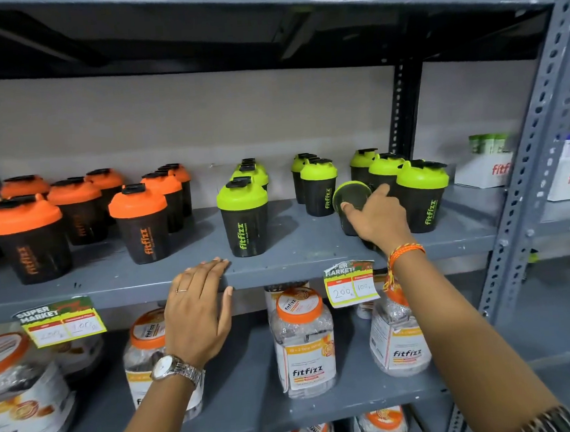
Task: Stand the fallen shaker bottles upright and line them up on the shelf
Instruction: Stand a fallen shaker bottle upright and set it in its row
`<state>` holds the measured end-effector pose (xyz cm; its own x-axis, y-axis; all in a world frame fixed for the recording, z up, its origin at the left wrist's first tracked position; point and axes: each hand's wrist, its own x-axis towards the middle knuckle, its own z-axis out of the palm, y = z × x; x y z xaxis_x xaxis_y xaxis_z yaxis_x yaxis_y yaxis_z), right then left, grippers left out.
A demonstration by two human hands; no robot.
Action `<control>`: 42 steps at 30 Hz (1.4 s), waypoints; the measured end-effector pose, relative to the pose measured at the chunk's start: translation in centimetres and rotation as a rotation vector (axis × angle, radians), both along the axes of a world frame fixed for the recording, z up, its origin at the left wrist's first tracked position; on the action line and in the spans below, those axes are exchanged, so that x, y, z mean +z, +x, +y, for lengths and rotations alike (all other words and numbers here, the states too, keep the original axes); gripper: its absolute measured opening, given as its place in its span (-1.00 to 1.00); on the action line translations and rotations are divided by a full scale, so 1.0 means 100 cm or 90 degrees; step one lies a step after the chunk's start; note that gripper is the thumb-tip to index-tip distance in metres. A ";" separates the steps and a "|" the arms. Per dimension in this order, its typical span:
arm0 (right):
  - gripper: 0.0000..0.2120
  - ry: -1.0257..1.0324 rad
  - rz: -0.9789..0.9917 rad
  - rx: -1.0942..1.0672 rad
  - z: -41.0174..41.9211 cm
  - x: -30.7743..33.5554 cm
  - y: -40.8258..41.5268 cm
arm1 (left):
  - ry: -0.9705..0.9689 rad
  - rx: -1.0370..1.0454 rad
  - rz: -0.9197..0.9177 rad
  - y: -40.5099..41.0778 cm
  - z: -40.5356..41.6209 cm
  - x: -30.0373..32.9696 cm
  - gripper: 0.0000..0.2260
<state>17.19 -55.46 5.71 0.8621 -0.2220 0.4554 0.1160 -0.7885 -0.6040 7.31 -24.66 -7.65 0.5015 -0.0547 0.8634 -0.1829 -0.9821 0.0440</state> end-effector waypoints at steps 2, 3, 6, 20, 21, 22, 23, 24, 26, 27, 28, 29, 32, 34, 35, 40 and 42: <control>-0.28 -0.001 0.025 0.008 -0.002 0.004 0.003 | 0.002 0.002 -0.005 0.001 0.000 -0.001 -0.62; -0.27 -0.007 0.035 0.006 -0.003 0.006 0.004 | 0.002 0.002 -0.006 0.001 0.000 -0.001 -0.62; -0.23 -0.055 0.049 -0.027 -0.003 0.011 0.003 | 0.000 0.004 -0.004 -0.001 -0.003 -0.001 -0.62; -0.59 0.543 0.168 0.199 -0.007 0.008 0.004 | -0.009 0.001 0.021 -0.005 -0.007 0.001 -0.60; -0.62 0.604 0.189 0.236 -0.009 0.006 0.005 | -0.009 0.002 0.024 -0.005 -0.007 0.002 -0.60; -0.64 0.653 0.207 0.273 -0.010 0.004 0.005 | -0.012 0.004 0.025 -0.005 -0.007 0.003 -0.60; -0.65 0.695 0.224 0.310 -0.011 0.001 0.005 | -0.013 0.004 0.026 -0.005 -0.006 0.003 -0.60; -0.64 0.726 0.238 0.345 -0.011 -0.002 0.006 | -0.013 0.004 0.027 -0.004 -0.006 0.003 -0.60; -0.64 0.747 0.251 0.404 -0.010 -0.007 0.007 | -0.015 0.004 0.031 -0.004 -0.006 0.003 -0.60; -0.65 0.742 0.252 0.424 -0.010 -0.008 0.008 | -0.016 0.005 0.030 -0.004 -0.006 0.003 -0.60; -0.65 0.737 0.250 0.440 -0.010 -0.009 0.010 | -0.015 0.006 0.027 -0.004 -0.006 0.003 -0.61; -0.63 0.733 0.245 0.452 -0.011 -0.009 0.011 | -0.015 0.004 0.023 -0.004 -0.006 0.003 -0.61; -0.51 0.699 0.228 0.475 -0.013 -0.008 0.016 | -0.016 0.001 0.021 -0.005 -0.007 0.003 -0.61; -0.45 0.661 0.207 0.478 -0.015 -0.008 0.020 | -0.023 0.003 0.024 -0.006 -0.008 0.004 -0.61; -0.42 0.632 0.196 0.479 -0.016 -0.008 0.023 | -0.029 0.003 0.027 -0.007 -0.008 0.004 -0.61; -0.32 0.468 0.180 0.489 -0.021 -0.017 0.037 | -0.057 -0.010 0.038 -0.008 -0.012 0.006 -0.62; -0.30 0.410 0.169 0.489 -0.021 -0.020 0.040 | -0.072 -0.010 0.031 -0.010 -0.014 0.007 -0.64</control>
